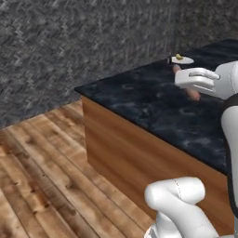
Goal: Move the hot dog bun to the plate on the dining table and place the condiment next to that plate. Then navigate to the fridge and take the sausage and place it on the plate as well.
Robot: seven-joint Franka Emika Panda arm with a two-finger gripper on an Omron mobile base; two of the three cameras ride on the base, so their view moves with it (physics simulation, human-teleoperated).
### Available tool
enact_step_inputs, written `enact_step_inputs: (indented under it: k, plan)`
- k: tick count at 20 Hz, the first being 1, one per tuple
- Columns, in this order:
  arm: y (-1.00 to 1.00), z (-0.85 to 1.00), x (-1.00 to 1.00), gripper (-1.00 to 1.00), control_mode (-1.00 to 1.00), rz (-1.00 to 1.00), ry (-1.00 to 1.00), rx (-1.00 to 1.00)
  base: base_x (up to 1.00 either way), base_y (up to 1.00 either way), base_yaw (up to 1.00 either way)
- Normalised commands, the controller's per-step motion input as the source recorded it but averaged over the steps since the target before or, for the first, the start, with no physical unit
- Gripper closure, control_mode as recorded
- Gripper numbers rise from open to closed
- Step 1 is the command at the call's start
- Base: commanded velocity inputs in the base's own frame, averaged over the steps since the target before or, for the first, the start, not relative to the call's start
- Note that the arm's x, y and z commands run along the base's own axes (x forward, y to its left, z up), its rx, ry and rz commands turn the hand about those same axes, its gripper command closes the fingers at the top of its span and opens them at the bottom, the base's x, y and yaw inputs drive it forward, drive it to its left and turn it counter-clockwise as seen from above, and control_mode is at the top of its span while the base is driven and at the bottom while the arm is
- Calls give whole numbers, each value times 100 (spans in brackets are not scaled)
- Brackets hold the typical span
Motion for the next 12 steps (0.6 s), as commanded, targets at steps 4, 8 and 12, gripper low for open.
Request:
enact_step_inputs:
  k: [4,8,12]
  plan:
    - [0,0,0,100,100,0,0,0,100,66,-14]
    - [0,0,0,100,100,0,0,0,100,72,-24]
    - [0,0,0,100,100,0,0,0,100,74,-28]
